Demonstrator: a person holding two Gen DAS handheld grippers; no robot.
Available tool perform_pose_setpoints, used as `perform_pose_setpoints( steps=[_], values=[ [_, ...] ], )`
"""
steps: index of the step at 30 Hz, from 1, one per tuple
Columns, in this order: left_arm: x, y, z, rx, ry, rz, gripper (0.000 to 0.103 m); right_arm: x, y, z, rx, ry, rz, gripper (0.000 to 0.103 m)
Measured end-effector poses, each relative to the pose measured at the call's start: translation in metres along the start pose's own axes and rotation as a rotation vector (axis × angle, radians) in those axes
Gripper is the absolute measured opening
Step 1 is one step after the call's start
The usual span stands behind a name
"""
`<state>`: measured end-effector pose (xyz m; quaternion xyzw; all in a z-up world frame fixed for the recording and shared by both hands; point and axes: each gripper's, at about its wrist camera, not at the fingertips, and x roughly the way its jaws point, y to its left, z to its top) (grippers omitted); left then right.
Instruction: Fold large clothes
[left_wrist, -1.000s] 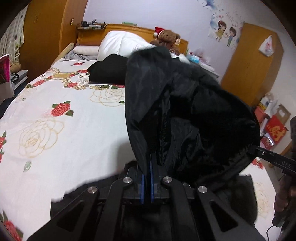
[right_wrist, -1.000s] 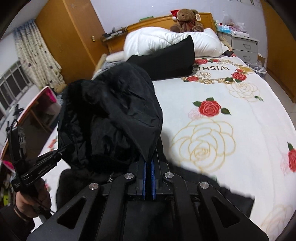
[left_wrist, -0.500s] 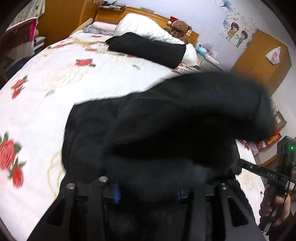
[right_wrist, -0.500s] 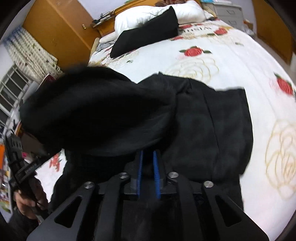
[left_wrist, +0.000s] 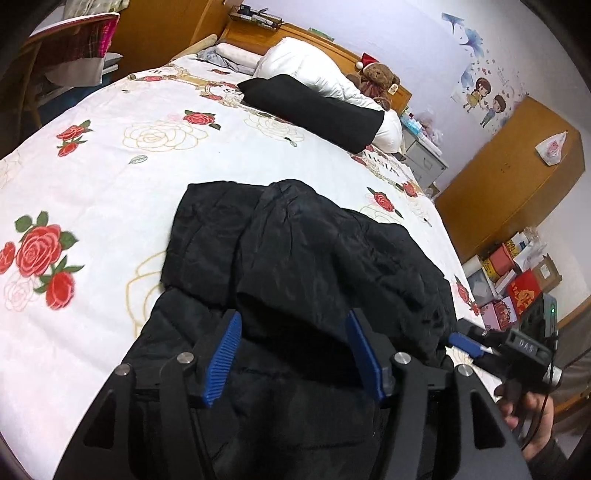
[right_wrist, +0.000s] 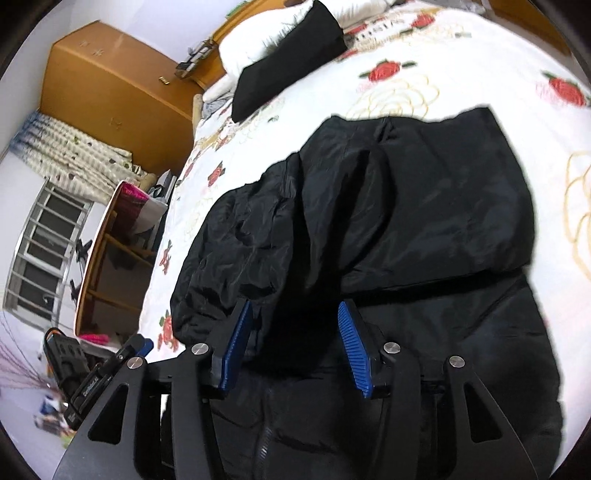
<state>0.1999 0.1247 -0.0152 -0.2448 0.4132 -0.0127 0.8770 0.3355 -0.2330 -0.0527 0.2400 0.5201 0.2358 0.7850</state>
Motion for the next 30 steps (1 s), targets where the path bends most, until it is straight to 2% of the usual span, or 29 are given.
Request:
perform_pose_setpoints(
  steps=[4, 6, 7, 10, 13, 16, 17, 18, 22, 26, 28, 30],
  values=[
    [0.015, -0.024, 0.009, 0.055, -0.002, -0.026, 0.061, 0.022, 0.002, 0.003, 0.029, 0.024, 0.032, 0.049],
    [0.022, -0.031, 0.007, 0.084, 0.013, -0.037, 0.061, 0.025, 0.009, -0.004, -0.017, 0.032, 0.007, 0.009],
    [0.026, -0.034, 0.005, 0.092, 0.023, -0.047, 0.060, 0.026, 0.012, -0.008, -0.043, 0.032, -0.009, 0.000],
    [0.034, -0.034, -0.009, 0.112, 0.049, -0.058, 0.060, 0.026, 0.012, -0.023, -0.070, 0.029, -0.019, 0.000],
    [0.042, -0.025, -0.023, 0.096, 0.075, -0.042, 0.060, 0.033, -0.003, -0.043, -0.054, 0.050, -0.069, 0.000],
    [0.065, -0.015, -0.036, 0.112, 0.124, 0.024, 0.060, 0.050, -0.024, -0.059, -0.035, 0.082, -0.128, 0.000],
    [0.074, -0.010, -0.040, 0.106, 0.154, 0.047, 0.054, 0.052, -0.025, -0.058, -0.033, 0.082, -0.133, 0.000],
    [0.079, -0.008, -0.043, 0.100, 0.170, 0.052, 0.054, 0.053, -0.023, -0.057, -0.042, 0.082, -0.144, 0.000],
    [0.079, -0.009, -0.044, 0.114, 0.160, 0.074, 0.054, 0.059, -0.013, -0.056, -0.123, 0.098, -0.200, 0.000],
    [0.067, -0.017, -0.044, 0.116, 0.156, 0.109, 0.054, 0.066, -0.012, -0.058, -0.139, 0.097, -0.226, 0.000],
    [0.053, -0.023, -0.040, 0.121, 0.117, 0.125, 0.053, 0.068, -0.011, -0.058, -0.148, 0.094, -0.232, 0.000],
    [0.038, -0.033, -0.032, 0.135, 0.059, 0.108, 0.053, 0.071, -0.010, -0.059, -0.148, 0.093, -0.229, 0.000]
  ],
)
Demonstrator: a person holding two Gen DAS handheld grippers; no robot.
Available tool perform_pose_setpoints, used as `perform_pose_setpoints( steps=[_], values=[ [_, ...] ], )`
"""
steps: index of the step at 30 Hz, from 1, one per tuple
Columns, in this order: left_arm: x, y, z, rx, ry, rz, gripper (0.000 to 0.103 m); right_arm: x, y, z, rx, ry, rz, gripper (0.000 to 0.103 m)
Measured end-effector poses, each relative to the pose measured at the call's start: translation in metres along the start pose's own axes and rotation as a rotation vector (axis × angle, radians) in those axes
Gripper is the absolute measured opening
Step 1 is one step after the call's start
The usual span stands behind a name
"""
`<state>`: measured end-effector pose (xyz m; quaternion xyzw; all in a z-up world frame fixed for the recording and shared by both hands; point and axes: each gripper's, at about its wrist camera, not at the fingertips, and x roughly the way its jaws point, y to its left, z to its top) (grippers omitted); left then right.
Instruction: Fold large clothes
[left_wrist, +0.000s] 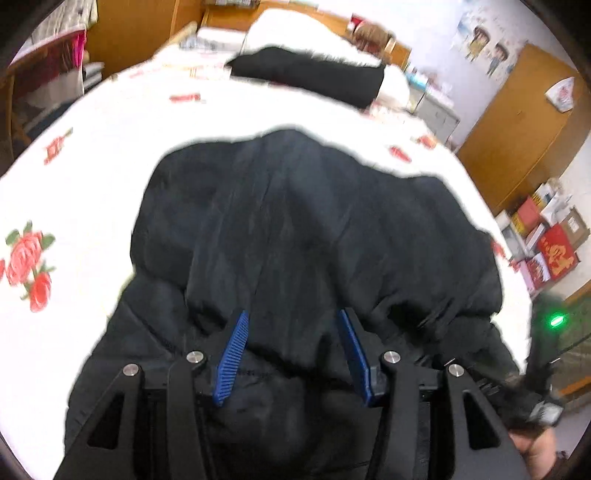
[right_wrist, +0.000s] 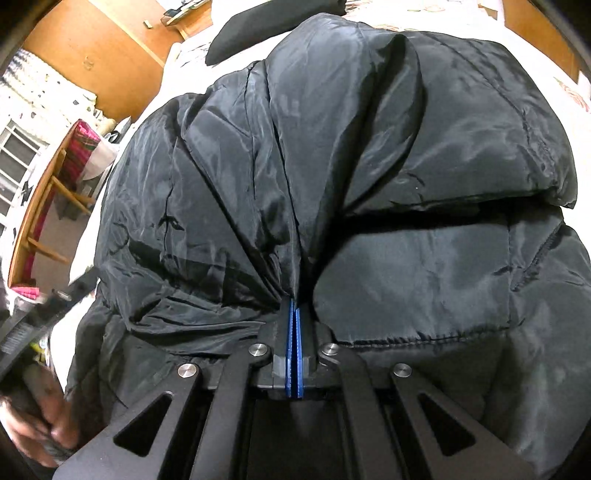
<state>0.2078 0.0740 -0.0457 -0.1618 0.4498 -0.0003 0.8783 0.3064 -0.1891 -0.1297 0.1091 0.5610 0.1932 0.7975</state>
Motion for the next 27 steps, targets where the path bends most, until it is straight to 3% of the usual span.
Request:
perform_pose_setpoints(
  steps=[3, 6, 8, 19, 23, 25, 27],
  values=[
    [-0.005, -0.014, 0.013, 0.060, -0.057, 0.008, 0.053, 0.005, 0.006, 0.002, 0.000, -0.002, 0.002, 0.000],
    [0.032, -0.016, 0.010, 0.130, -0.002, 0.078, 0.050, 0.004, 0.004, 0.001, -0.010, -0.008, -0.002, 0.000],
    [0.059, -0.001, -0.008, 0.103, 0.051, 0.083, 0.049, 0.001, 0.002, -0.004, -0.016, -0.011, -0.005, 0.000],
    [0.069, -0.004, -0.019, 0.139, 0.027, 0.131, 0.048, -0.009, 0.005, -0.007, -0.003, -0.019, 0.021, 0.002],
    [0.070, 0.000, -0.020, 0.139, 0.024, 0.128, 0.048, -0.062, 0.015, 0.006, -0.062, -0.167, -0.004, 0.005],
    [0.070, -0.001, -0.021, 0.140, 0.021, 0.129, 0.048, -0.088, 0.022, 0.023, -0.090, -0.264, -0.008, 0.006],
    [0.071, -0.003, -0.020, 0.139, 0.020, 0.128, 0.048, -0.096, 0.027, 0.043, -0.101, -0.306, -0.006, 0.011]
  ],
)
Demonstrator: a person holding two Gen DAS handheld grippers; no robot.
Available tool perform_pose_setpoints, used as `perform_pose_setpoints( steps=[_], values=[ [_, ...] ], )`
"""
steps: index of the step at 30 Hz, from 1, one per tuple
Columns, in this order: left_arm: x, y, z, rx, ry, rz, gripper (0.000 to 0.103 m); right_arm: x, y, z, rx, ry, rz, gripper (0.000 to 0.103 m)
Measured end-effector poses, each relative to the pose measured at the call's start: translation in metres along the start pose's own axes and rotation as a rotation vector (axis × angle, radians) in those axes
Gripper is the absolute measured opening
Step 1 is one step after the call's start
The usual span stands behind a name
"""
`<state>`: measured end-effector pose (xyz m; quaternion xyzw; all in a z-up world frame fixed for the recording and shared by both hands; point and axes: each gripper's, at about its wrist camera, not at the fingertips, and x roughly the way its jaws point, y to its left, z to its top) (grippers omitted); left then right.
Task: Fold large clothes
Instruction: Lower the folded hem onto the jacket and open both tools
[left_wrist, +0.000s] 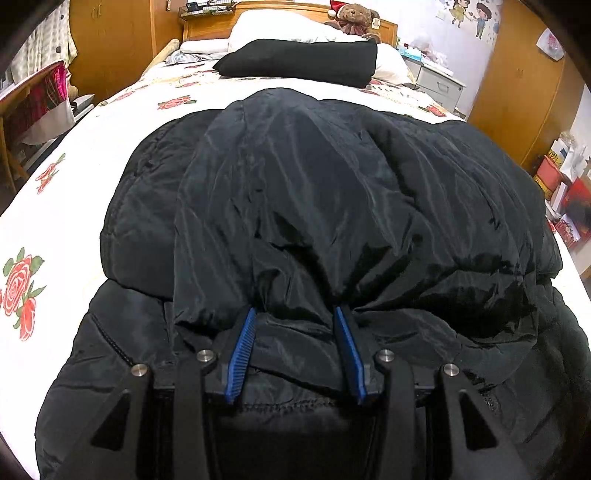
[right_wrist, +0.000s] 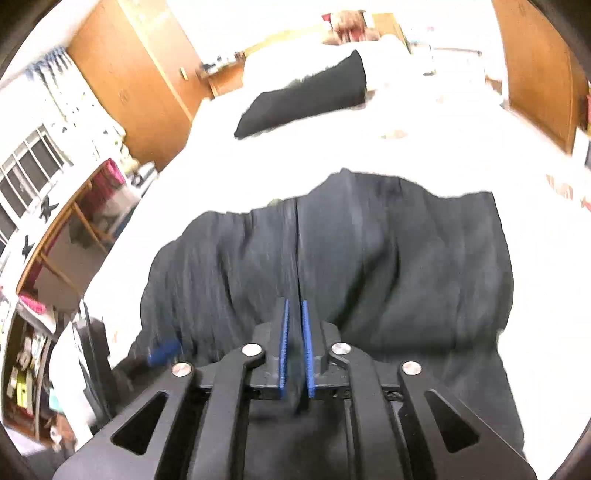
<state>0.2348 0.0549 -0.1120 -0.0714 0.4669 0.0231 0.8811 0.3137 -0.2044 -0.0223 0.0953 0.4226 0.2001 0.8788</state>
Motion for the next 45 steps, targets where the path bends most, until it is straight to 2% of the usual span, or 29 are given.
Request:
perform_pose_setpoints(
  steps=[2, 5, 6, 7, 8, 9, 12, 16, 19, 21, 25, 27, 30, 31, 33, 35, 36, 37, 39, 40, 45],
  values=[
    [0.000, 0.000, 0.000, -0.001, 0.000, -0.002, 0.048, 0.015, 0.001, 0.021, -0.019, -0.014, -0.004, 0.011],
    [-0.002, 0.001, -0.002, -0.002, -0.001, -0.003, 0.048, 0.055, -0.013, 0.036, -0.032, -0.007, -0.069, 0.011],
    [-0.002, 0.001, -0.002, -0.002, -0.001, -0.003, 0.048, 0.075, -0.029, 0.034, -0.005, 0.025, -0.107, 0.011],
    [-0.002, 0.002, -0.002, -0.002, -0.003, -0.005, 0.048, 0.090, -0.043, 0.028, 0.026, 0.053, -0.128, 0.006],
    [-0.002, 0.002, -0.002, -0.001, -0.004, -0.007, 0.048, 0.102, -0.053, 0.019, 0.051, 0.064, -0.133, 0.000],
    [-0.001, 0.002, -0.003, -0.002, -0.005, -0.010, 0.048, 0.109, -0.064, 0.008, 0.064, 0.054, -0.121, 0.000],
    [0.002, 0.003, -0.004, -0.006, -0.005, -0.013, 0.048, 0.109, -0.064, -0.004, 0.038, 0.015, -0.132, 0.000],
    [0.000, 0.003, -0.002, -0.006, -0.005, -0.011, 0.048, 0.104, -0.060, 0.001, 0.043, 0.028, -0.133, 0.000],
    [-0.015, 0.007, 0.004, -0.019, 0.010, -0.027, 0.047, 0.081, -0.057, 0.012, 0.042, 0.035, -0.126, 0.001],
    [-0.033, 0.012, 0.010, -0.033, 0.008, -0.044, 0.047, 0.059, -0.053, 0.018, 0.029, -0.007, -0.112, 0.002],
    [-0.075, 0.016, 0.035, -0.037, -0.100, -0.048, 0.047, 0.025, -0.049, 0.035, 0.015, -0.097, -0.080, 0.002],
    [-0.083, 0.013, 0.063, -0.036, -0.154, -0.062, 0.047, 0.029, -0.044, 0.046, 0.014, -0.106, -0.064, 0.002],
    [-0.063, -0.001, 0.108, 0.000, -0.214, -0.043, 0.047, 0.054, -0.036, 0.059, -0.024, -0.086, -0.079, 0.002],
    [-0.047, -0.004, 0.119, -0.001, -0.209, -0.034, 0.047, 0.064, -0.036, 0.061, -0.031, -0.072, -0.091, 0.002],
    [-0.008, -0.006, 0.133, 0.023, -0.178, 0.035, 0.047, 0.084, -0.047, 0.059, -0.026, -0.033, -0.138, 0.002],
    [0.039, 0.001, 0.128, 0.031, -0.099, 0.116, 0.046, 0.106, -0.070, 0.046, -0.005, 0.023, -0.215, 0.002],
    [0.054, 0.008, 0.116, 0.018, -0.079, 0.116, 0.045, 0.116, -0.085, 0.034, 0.009, 0.045, -0.239, 0.000],
    [0.063, 0.013, 0.107, 0.016, -0.091, 0.098, 0.045, 0.121, -0.105, 0.021, 0.061, 0.039, -0.207, 0.000],
    [0.065, 0.018, 0.089, 0.007, -0.147, 0.069, 0.044, 0.119, -0.119, 0.013, 0.123, 0.002, -0.149, 0.000],
    [0.065, 0.019, 0.086, 0.002, -0.163, 0.065, 0.044, 0.120, -0.117, 0.012, 0.109, -0.002, -0.160, 0.000],
    [0.064, 0.020, 0.090, 0.003, -0.142, 0.062, 0.043, 0.116, -0.108, 0.019, 0.088, 0.025, -0.196, 0.000]
  ],
)
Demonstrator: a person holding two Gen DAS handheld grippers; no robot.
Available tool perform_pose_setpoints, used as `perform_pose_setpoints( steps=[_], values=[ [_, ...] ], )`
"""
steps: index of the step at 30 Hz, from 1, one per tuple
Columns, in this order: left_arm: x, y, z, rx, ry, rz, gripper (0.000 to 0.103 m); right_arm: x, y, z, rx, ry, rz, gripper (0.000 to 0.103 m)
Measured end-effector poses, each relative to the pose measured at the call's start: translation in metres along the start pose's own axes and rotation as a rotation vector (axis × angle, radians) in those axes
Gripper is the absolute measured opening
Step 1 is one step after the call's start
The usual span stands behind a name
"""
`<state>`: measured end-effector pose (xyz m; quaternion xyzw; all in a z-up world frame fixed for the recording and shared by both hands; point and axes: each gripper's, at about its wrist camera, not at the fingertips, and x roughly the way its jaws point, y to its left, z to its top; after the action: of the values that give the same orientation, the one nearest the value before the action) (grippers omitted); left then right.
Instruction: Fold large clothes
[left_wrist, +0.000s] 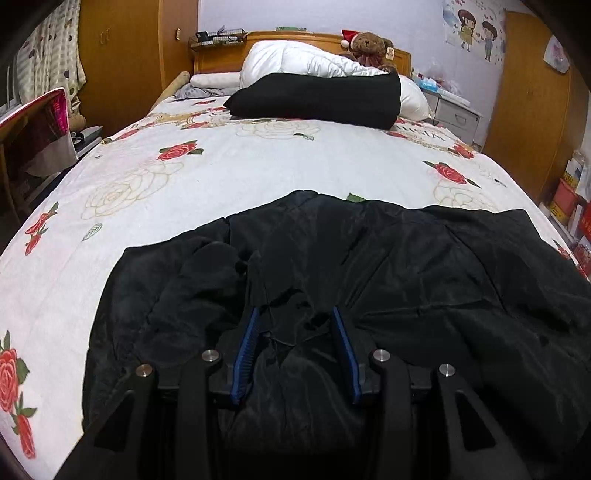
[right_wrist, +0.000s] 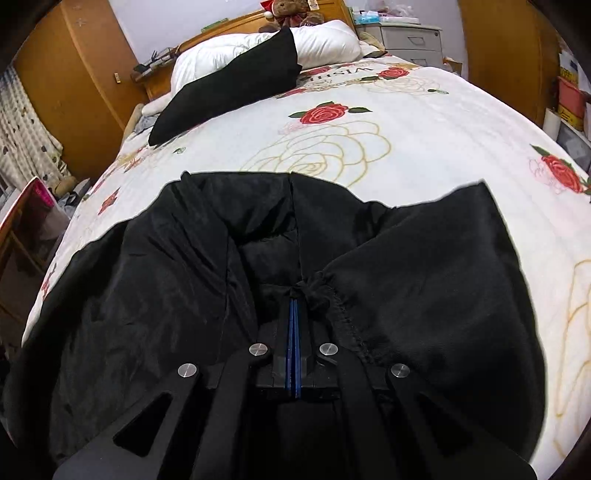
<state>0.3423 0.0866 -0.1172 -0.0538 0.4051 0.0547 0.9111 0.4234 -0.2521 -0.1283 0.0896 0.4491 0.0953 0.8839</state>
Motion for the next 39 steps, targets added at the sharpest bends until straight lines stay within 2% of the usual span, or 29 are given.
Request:
perform_pose_setpoints(
  steps=[3, 5, 8, 10, 11, 13, 15, 19, 22, 23, 25, 27, 29, 30, 32, 33, 35, 38, 39],
  values=[
    [-0.024, 0.004, 0.014, -0.034, 0.015, -0.016, 0.042, -0.040, 0.008, 0.008, -0.012, -0.051, 0.000, 0.002],
    [-0.053, 0.008, 0.018, -0.074, -0.032, -0.040, 0.042, -0.073, 0.017, 0.009, -0.037, -0.125, 0.041, 0.002],
    [-0.082, 0.001, 0.016, -0.069, -0.104, -0.083, 0.042, -0.095, 0.042, 0.003, -0.105, -0.159, 0.133, 0.002],
    [-0.077, -0.010, 0.007, -0.017, -0.093, -0.067, 0.042, -0.087, 0.056, -0.004, -0.153, -0.129, 0.156, 0.002],
    [-0.066, -0.011, 0.001, -0.003, -0.057, -0.049, 0.042, -0.079, 0.058, -0.007, -0.158, -0.105, 0.154, 0.002],
    [-0.038, -0.002, -0.017, -0.029, 0.025, -0.047, 0.043, -0.041, 0.047, -0.020, -0.164, -0.023, 0.095, 0.000],
    [-0.029, 0.007, -0.026, -0.067, 0.025, -0.077, 0.040, -0.024, 0.029, -0.031, -0.120, -0.015, 0.152, 0.000],
    [-0.022, -0.005, -0.027, -0.014, 0.026, -0.025, 0.040, -0.019, 0.033, -0.031, -0.121, -0.016, 0.129, 0.000],
    [-0.031, -0.006, -0.019, -0.014, 0.057, -0.009, 0.038, -0.031, 0.037, -0.026, -0.132, 0.002, 0.109, 0.000],
    [-0.042, -0.004, -0.014, -0.040, 0.063, -0.022, 0.036, -0.039, 0.039, -0.022, -0.129, 0.004, 0.095, 0.000],
    [-0.069, -0.003, -0.010, -0.080, 0.019, -0.071, 0.036, -0.077, 0.046, -0.015, -0.131, -0.056, 0.100, 0.002],
    [-0.100, -0.016, -0.010, -0.065, -0.046, -0.129, 0.036, -0.102, 0.054, -0.015, -0.131, -0.114, 0.162, 0.002],
    [-0.114, -0.036, -0.018, -0.026, -0.059, -0.197, 0.036, -0.127, 0.070, -0.022, -0.162, -0.148, 0.243, 0.002],
    [-0.113, -0.046, -0.024, -0.004, -0.043, -0.219, 0.036, -0.129, 0.076, -0.027, -0.181, -0.137, 0.268, 0.002],
    [-0.098, -0.060, -0.039, 0.032, 0.028, -0.235, 0.036, -0.112, 0.080, -0.043, -0.199, -0.057, 0.286, 0.002],
    [-0.087, -0.064, -0.047, 0.038, 0.072, -0.226, 0.036, -0.100, 0.077, -0.050, -0.200, -0.012, 0.264, 0.002],
    [-0.079, -0.064, -0.056, 0.037, 0.094, -0.232, 0.036, -0.065, 0.056, -0.066, -0.159, 0.101, 0.215, 0.000],
    [-0.073, -0.067, -0.058, 0.049, 0.105, -0.225, 0.036, -0.047, 0.031, -0.068, -0.045, 0.139, 0.254, 0.000],
    [-0.069, -0.073, -0.060, 0.065, 0.107, -0.210, 0.036, -0.043, 0.032, -0.068, -0.048, 0.140, 0.246, 0.000]
  ],
)
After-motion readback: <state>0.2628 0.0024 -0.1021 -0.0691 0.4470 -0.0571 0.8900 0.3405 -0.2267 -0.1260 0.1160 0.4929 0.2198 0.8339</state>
